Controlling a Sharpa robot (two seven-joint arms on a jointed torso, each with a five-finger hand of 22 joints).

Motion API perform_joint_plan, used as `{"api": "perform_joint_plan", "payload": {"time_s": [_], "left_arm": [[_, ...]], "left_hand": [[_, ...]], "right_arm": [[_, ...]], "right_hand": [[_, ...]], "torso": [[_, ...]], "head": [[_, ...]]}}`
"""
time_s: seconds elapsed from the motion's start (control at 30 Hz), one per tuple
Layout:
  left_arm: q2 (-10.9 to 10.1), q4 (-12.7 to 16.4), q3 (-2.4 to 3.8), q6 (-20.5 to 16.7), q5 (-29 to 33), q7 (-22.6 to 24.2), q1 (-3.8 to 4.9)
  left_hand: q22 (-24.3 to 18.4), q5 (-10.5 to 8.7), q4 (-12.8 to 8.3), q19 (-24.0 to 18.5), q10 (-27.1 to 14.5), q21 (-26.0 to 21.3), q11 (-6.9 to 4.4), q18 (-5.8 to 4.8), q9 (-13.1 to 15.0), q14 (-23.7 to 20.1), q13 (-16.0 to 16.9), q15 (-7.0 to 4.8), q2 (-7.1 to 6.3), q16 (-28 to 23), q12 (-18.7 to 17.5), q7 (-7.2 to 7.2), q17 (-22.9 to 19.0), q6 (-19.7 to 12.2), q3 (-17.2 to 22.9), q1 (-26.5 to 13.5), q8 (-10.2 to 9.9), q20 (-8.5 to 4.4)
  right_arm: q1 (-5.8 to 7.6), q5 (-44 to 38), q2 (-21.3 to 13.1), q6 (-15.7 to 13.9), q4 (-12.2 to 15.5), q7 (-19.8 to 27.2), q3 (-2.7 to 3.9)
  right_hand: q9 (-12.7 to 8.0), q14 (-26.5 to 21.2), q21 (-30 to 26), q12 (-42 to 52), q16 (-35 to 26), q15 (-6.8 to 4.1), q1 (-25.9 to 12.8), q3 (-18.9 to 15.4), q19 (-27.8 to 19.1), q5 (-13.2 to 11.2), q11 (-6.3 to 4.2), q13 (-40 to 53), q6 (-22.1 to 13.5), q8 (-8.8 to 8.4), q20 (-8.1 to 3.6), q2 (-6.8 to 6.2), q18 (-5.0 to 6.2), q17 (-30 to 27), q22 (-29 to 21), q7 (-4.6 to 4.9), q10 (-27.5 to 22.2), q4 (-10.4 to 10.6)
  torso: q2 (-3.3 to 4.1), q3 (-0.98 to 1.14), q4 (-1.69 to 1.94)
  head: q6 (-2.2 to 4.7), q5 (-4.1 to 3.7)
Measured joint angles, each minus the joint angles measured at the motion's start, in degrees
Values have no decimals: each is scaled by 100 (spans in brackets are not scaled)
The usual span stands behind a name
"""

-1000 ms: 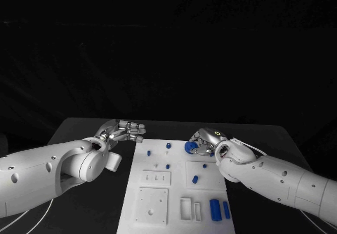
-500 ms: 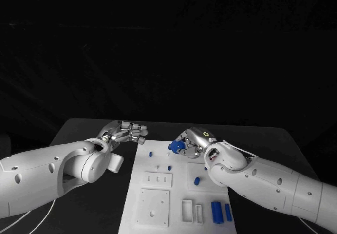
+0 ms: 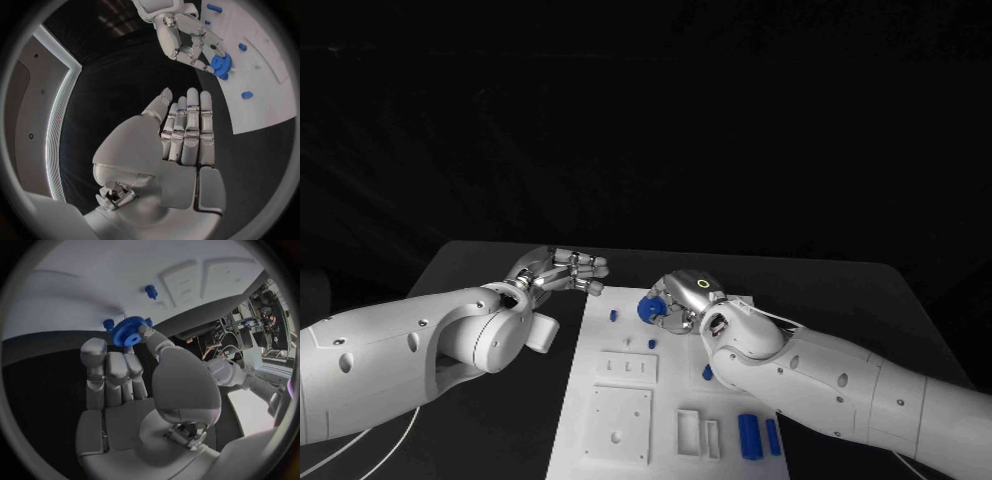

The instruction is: Assemble the parts on the task board

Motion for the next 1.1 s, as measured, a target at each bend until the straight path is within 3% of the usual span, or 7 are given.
{"api": "perform_joint_plan", "payload": {"time_s": [0.47, 0.83, 0.97, 1.1], "left_arm": [[35, -7, 1, 0, -2, -2, 0], [55, -12, 1, 0, -2, -3, 0], [57, -12, 1, 1, -2, -5, 0], [56, -12, 1, 1, -2, -6, 0]], "left_hand": [[-1, 0, 0, 0, 0, 0, 0, 0, 0, 0, 0, 0, 0, 0, 0, 0, 0, 0, 0, 0, 0, 0], [-1, 0, 0, 0, 0, 1, 0, 0, 0, 0, 0, 0, 0, 0, 0, 0, 0, 0, 0, 0, 0, 0], [-1, 0, 0, 0, 0, 1, 0, 0, 0, 0, 0, 0, 0, 0, 0, 0, 1, 0, 0, 0, 0, 0], [-2, 0, 0, 0, 0, 1, 0, 0, 0, 0, 0, 0, 0, 0, 0, 0, 0, 0, 0, 0, 0, 0]], "right_arm": [[-2, -124, 275, 12, -389, -32, -164], [13, -168, 433, 6, -618, -32, -183], [10, -173, 451, 7, -681, -32, -186], [11, -176, 478, 7, -725, -30, -189]], "right_hand": [[0, 0, 0, 0, -23, 0, -38, -16, 0, -10, 1, -1, 17, -1, 0, -38, 1, -18, 0, -12, 0, 15], [-7, 0, -38, -88, -75, 1, -53, -15, 0, -26, 3, -60, 53, -26, 0, -53, 1, -63, 0, -9, -2, 47], [-7, -1, -101, -196, -129, 1, -61, 4, 0, -66, 59, -147, -55, 14, 1, -61, 0, -116, -1, 76, -57, 66], [-6, -1, -123, -199, -129, 1, -76, 10, 0, -66, 63, -176, -117, 41, 1, -76, 0, -120, -1, 75, -63, 72]], "torso": [[5, 3, -3], [4, 7, -9], [4, 7, -13], [4, 8, -18]], "head": [[-10, 54], [5, 54], [10, 52], [9, 60]]}}
